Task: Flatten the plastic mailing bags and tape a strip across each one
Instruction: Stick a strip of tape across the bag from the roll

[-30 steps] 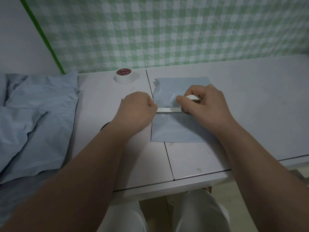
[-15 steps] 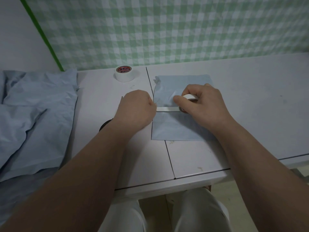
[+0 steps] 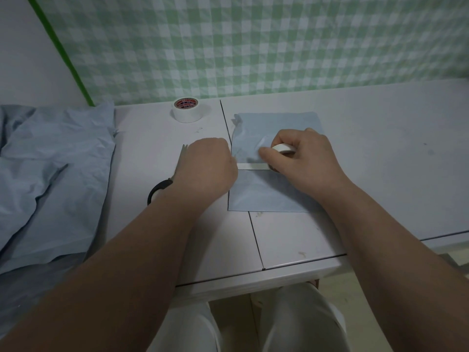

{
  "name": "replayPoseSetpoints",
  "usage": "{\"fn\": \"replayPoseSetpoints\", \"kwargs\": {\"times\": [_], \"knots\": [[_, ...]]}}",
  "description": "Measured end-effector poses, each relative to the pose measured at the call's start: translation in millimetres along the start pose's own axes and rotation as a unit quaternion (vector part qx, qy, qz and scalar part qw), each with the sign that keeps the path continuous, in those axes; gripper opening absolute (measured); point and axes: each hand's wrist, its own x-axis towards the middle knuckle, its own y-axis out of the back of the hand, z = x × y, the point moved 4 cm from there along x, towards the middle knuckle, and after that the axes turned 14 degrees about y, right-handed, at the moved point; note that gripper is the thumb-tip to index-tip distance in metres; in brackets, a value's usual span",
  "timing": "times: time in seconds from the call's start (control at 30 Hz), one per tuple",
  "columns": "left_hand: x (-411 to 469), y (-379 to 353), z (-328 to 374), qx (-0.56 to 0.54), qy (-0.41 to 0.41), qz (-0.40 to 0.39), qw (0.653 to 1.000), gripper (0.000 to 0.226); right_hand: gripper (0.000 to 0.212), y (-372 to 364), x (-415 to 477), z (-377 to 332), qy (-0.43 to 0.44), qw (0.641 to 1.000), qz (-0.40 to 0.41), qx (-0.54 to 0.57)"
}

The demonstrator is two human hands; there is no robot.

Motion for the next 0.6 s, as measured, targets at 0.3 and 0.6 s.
{"fn": "replayPoseSetpoints", "kwargs": {"times": [0.3, 0.6], "knots": [[-2.5, 4.8, 2.4, -0.003, 0.036, -0.004, 0.999, 0.011, 0.027, -2.6, -0.4, 4.0, 0.004, 1.0, 0.004, 0.021], [-13.4, 21.0, -3.5, -0.1, 0.073, 0.056, 0.991, 0.035, 0.028, -4.8, -1.8, 6.9, 0.0, 0.999, 0.005, 0.037]]}}
